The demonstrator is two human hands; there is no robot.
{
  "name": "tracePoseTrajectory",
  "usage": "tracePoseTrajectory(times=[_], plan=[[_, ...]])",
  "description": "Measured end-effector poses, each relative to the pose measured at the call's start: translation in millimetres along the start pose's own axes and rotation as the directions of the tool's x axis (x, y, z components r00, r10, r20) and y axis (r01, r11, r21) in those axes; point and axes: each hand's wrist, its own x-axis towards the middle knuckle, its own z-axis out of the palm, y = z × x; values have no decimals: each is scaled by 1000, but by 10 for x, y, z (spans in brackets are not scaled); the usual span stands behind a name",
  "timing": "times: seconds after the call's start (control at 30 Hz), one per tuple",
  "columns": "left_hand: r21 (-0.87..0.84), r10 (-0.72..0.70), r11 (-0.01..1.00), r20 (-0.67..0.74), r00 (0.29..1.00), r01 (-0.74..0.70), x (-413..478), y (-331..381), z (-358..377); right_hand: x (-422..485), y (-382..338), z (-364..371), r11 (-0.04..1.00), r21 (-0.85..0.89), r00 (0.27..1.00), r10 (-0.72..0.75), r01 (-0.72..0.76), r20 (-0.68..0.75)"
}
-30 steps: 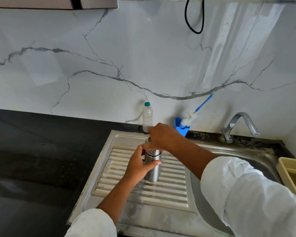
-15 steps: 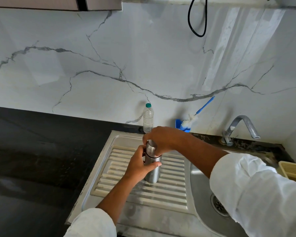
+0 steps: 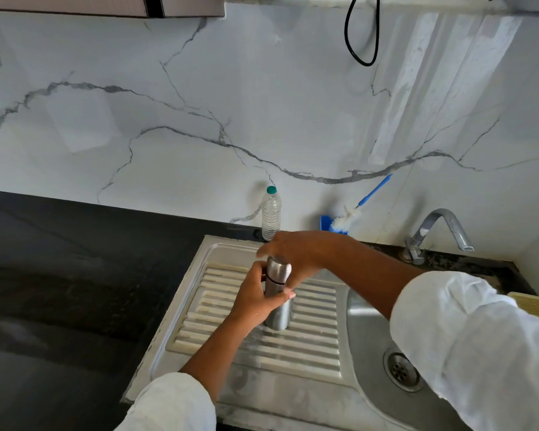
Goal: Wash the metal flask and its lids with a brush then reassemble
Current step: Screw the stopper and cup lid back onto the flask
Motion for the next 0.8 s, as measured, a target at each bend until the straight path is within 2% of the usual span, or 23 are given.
tracePoseTrajectory(times=[0.07,0.13,0.23,0.33,0.47,0.6,0.8], plan=[[1,4,1000,-4,1000,-4,1,-5,6,65,5,89,998,-67,999,-18,15,-45],[-2,8,1000,-8,1000,-8,12,-14,18,64,-57,101,997,-46,993,49,-55,-109],[-1,-3,1000,-23,1000,3,6,-3,27,40,-176,74,977,37,968,212,-209,-131],[-16,-18,1000,-27,999,18,-16,25,39,77,-274,127,924,115,914,378,-364,-146],[9,-10,1000,-60,998,10,-21,-45,13,158,-247,180,802,266,808,578,-535,-117],[124,12,992,23,1000,-15,-33,-116,-58,170,-205,206,776,284,792,605,-563,-82],[55,-48,998,102,994,42,25,3,-13,138,-222,238,774,294,787,609,-561,-102]])
